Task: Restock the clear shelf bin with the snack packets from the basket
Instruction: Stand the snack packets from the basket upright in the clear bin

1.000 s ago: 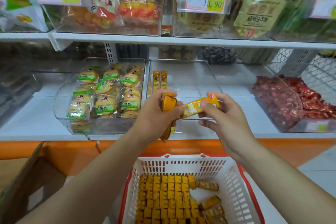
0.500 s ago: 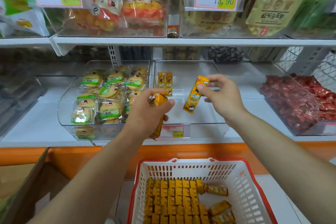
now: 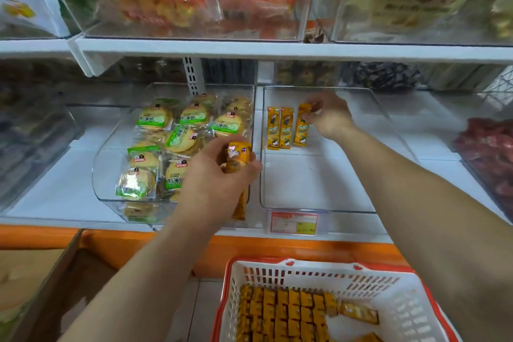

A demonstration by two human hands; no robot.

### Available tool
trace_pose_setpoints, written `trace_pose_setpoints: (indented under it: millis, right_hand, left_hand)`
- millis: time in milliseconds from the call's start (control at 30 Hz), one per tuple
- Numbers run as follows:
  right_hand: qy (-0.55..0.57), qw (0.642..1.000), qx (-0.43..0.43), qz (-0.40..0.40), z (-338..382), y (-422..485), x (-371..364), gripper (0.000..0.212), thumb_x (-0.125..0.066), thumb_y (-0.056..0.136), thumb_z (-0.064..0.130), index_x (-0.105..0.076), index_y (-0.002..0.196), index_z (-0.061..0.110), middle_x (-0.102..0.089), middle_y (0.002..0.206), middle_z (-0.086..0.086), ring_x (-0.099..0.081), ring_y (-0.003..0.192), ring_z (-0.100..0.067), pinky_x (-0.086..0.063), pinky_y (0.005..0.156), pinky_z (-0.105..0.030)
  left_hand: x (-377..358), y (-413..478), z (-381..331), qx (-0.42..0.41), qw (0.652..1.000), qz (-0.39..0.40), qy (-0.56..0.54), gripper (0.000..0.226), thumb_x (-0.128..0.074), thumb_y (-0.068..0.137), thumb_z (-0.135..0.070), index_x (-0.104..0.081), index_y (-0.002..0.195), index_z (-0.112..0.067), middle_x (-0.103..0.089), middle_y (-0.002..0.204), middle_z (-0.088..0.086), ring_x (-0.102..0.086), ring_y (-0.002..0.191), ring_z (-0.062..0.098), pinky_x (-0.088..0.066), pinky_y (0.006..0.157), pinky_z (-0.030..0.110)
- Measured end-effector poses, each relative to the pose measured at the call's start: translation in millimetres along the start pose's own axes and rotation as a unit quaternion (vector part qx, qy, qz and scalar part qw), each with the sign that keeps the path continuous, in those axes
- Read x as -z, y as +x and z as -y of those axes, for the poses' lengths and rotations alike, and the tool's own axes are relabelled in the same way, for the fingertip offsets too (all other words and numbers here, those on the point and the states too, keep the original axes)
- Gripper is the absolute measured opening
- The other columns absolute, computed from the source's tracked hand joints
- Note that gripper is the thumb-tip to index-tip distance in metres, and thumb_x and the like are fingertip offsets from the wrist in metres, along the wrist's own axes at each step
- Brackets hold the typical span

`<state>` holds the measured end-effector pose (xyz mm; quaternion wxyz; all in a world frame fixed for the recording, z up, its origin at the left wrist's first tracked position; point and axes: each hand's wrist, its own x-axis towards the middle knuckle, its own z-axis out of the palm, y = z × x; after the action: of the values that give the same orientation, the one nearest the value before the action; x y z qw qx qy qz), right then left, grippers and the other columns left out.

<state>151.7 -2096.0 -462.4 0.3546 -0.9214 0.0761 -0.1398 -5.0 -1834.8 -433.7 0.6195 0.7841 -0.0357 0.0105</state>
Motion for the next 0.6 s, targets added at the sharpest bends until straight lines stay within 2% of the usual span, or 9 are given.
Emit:
trace_pose_setpoints:
  millis: [133,267,367,433,500,567,600]
  right_hand:
    - [-0.055,0.998,0.003,0.013,-5.3,7.5,-14.5,0.024,-0.078,0.082,0.012,-0.070,0.105,0.011,-0.071,0.106,-0.013,-0.065,0.099,-0.030,-0.047,0.083,-0.031]
    - [-0.006,0.999,-0.040,-0.004,-11.2,6.1,-19.7,0.043,-0.080,0.082,0.020,-0.060,0.119,0.016,-0.067,0.103,-0.008,-0.063,0.090,-0.025,-0.045,0.079,-0.027]
    - [-0.017,0.999,-0.035,-0.025,-5.1,-4.1,-6.9,0.051,-0.078,0.083,0.031,-0.056,0.126,0.015,-0.063,0.104,-0.004,-0.059,0.094,-0.021,-0.042,0.079,-0.025]
    - [-0.020,0.999,-0.006,-0.047,7.1,-23.4,9.1,0.046,-0.076,0.084,0.033,-0.059,0.123,0.013,-0.065,0.104,-0.004,-0.061,0.095,-0.021,-0.042,0.079,-0.024]
    - [0.028,0.998,0.030,-0.055,21.4,-56.2,27.0,0.035,-0.075,0.085,0.028,-0.063,0.115,0.016,-0.067,0.095,0.000,-0.062,0.086,-0.012,-0.046,0.078,-0.025]
    - [0.115,0.992,0.047,-0.028,33.0,-102.4,44.5,0.021,-0.075,0.085,0.024,-0.065,0.103,0.026,-0.066,0.086,0.008,-0.059,0.071,0.000,-0.047,0.071,-0.025]
    - [0.151,0.987,0.051,-0.004,37.9,-128.8,52.4,0.020,-0.075,0.084,0.023,-0.064,0.098,0.032,-0.066,0.086,0.010,-0.059,0.067,-0.001,-0.049,0.068,-0.026]
  left_hand:
    - [-5.8,-2.2,-0.3,-0.023,1.000,0.006,0.005,0.032,-0.077,0.088,-0.026,-0.063,0.113,-0.040,-0.074,0.084,-0.015,-0.069,0.072,0.000,-0.055,0.057,0.017]
    - [-6.6,-5.3,-1.0,-0.019,1.000,0.006,0.002,0.033,-0.078,0.087,-0.026,-0.063,0.114,-0.039,-0.075,0.090,-0.012,-0.070,0.079,0.000,-0.056,0.061,0.014]
    - [-6.0,-5.8,-3.4,-0.013,1.000,0.003,-0.005,0.035,-0.080,0.086,-0.027,-0.064,0.115,-0.037,-0.075,0.092,-0.012,-0.070,0.081,0.000,-0.055,0.060,0.012]
    - [-6.0,-5.8,-5.8,-0.005,1.000,-0.001,-0.015,0.036,-0.081,0.085,-0.027,-0.064,0.115,-0.036,-0.075,0.092,-0.013,-0.070,0.081,-0.001,-0.053,0.058,0.010]
    - [-7.1,-6.5,-9.5,0.002,1.000,-0.005,-0.019,0.036,-0.082,0.084,-0.029,-0.064,0.114,-0.036,-0.075,0.090,-0.014,-0.070,0.081,-0.003,-0.053,0.056,0.010]
    - [-10.5,-9.4,-13.8,0.007,1.000,-0.005,-0.025,0.036,-0.083,0.083,-0.031,-0.065,0.113,-0.036,-0.075,0.089,-0.014,-0.071,0.081,-0.001,-0.055,0.058,0.013]
    - [-13.4,-11.9,-16.0,0.010,0.999,-0.002,-0.034,0.036,-0.083,0.083,-0.032,-0.065,0.114,-0.034,-0.075,0.090,-0.012,-0.072,0.082,0.002,-0.058,0.061,0.017]
